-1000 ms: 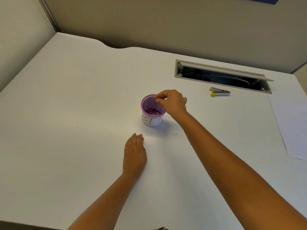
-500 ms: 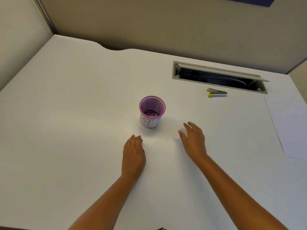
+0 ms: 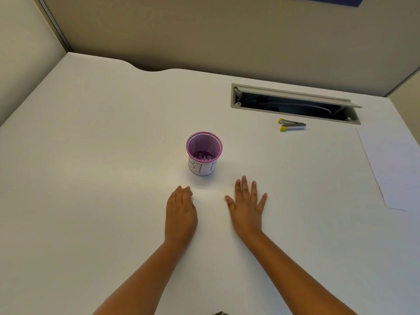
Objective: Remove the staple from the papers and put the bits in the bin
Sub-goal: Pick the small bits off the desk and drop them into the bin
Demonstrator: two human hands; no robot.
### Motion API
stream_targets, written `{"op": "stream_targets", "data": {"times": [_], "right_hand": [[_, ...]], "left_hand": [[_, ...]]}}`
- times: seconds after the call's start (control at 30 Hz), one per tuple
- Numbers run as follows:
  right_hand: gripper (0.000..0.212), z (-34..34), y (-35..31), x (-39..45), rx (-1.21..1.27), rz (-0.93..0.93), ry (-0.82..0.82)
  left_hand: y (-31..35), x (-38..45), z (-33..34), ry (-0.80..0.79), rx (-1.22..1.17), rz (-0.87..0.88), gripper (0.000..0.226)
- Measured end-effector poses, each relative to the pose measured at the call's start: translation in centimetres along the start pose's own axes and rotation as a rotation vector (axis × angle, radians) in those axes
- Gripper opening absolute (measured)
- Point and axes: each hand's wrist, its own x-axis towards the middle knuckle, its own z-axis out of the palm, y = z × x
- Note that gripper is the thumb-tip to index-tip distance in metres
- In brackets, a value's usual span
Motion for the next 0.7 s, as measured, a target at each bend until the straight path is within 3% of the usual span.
{"op": "stream_targets", "data": {"times": [0.1,0.3,0.7], "right_hand": [[0.058,0.0,0.2,0.2,0.079,0.023,0.052],[0.044,-0.4,1.1,0.8,0.458,0.100,0.197],[0.013,-2.0,1.1,3.1,0.523,0.158,0.228]], "left_hand": [[-0.2,-0.1,0.1,-0.007,0.005,0.001,0.048],[-0.1,-0.1,0.1,-0.003,0.009,0.004,0.047],[-0.2,-0.1,0.2,-0.003,0.005,0.004,0.047]]}}
